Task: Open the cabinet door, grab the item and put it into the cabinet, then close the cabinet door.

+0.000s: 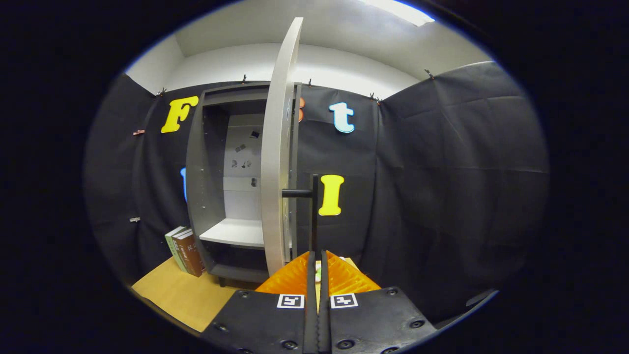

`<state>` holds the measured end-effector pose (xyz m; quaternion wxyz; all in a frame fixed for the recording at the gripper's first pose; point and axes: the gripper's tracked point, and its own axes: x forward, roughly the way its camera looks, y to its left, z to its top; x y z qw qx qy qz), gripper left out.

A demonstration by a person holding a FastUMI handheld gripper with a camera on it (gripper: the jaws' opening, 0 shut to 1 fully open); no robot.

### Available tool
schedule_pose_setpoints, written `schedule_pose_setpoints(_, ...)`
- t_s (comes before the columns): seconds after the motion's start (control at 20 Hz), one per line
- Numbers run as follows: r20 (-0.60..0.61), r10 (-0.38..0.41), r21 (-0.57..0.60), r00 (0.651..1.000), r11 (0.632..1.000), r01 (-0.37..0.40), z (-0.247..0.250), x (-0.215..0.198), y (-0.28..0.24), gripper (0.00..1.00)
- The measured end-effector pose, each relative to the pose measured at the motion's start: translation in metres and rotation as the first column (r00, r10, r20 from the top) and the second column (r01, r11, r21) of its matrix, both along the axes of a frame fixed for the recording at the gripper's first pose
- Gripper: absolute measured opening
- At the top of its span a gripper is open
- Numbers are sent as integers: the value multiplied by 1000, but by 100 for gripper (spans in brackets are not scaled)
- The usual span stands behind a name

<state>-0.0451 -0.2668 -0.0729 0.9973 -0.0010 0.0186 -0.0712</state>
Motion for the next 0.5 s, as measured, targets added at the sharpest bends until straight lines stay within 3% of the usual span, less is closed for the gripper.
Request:
schedule_pose_setpoints(0.25,-5,-130,71,991,989,130,-6,-19,43,5)
schedule_pose_setpoints(0.5,-112,-158,60,981,984,166,-53,-28,127,5)
